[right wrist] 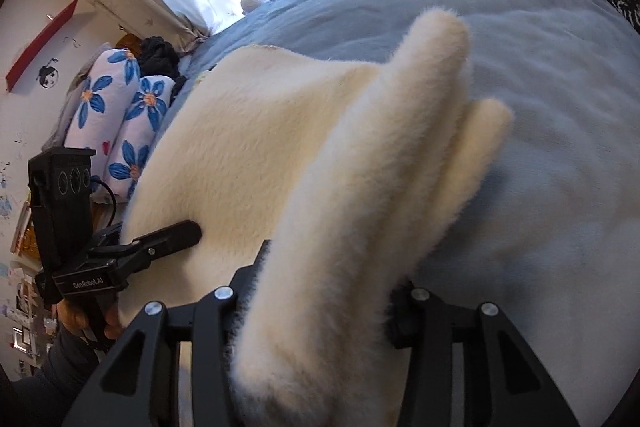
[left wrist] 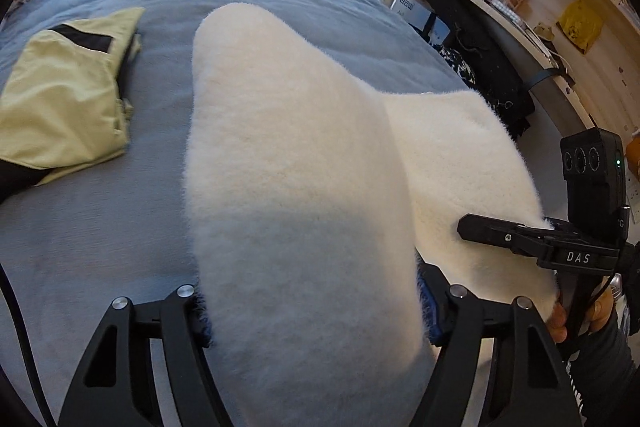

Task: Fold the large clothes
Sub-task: 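Lift the cardigan with both grippers and fold it over onto itself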

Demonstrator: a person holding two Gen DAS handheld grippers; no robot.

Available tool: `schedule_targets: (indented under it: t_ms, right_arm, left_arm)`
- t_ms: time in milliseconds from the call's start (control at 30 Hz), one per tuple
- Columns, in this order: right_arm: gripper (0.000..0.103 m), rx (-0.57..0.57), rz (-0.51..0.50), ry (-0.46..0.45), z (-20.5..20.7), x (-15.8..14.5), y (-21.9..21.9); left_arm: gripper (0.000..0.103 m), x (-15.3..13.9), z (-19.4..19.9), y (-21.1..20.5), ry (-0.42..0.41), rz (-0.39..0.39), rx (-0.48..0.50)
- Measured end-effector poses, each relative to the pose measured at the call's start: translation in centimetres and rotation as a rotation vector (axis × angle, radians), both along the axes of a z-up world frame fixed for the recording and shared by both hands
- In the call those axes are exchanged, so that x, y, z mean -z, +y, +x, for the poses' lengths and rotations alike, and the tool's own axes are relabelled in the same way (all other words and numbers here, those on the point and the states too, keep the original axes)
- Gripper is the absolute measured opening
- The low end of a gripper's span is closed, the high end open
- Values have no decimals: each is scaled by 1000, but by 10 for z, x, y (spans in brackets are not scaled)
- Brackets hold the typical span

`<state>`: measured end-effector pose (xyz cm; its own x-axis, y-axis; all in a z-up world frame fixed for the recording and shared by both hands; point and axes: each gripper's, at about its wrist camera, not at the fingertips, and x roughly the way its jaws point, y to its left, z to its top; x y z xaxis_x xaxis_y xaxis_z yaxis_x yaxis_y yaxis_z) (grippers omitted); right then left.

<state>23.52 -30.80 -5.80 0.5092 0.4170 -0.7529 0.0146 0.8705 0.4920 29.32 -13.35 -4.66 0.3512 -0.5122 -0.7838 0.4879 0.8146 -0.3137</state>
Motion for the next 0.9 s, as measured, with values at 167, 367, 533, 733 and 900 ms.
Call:
schedule_targets:
  t_ms: [167, 367, 533, 733, 900]
  right_arm:
    - [45, -41, -1, -51, 6, -30, 50]
    - [45, -105, 13, -81, 29, -53, 113]
    - [45, -144, 25, -88, 71, -66, 163]
    - [45, -159, 47, -113, 146, -81, 210]
    - [45, -141, 79, -141, 227, -80, 234]
  left_arm:
    - [71, -28, -10, 65, -34, -4, -40]
    - [71, -55, -6, 129, -57, 10, -107]
    - [71, -72, 17, 184, -74, 27, -148]
    - [71, -94, 85, 254, -103, 39, -174]
    - [72, -101, 157, 291, -145, 61, -183]
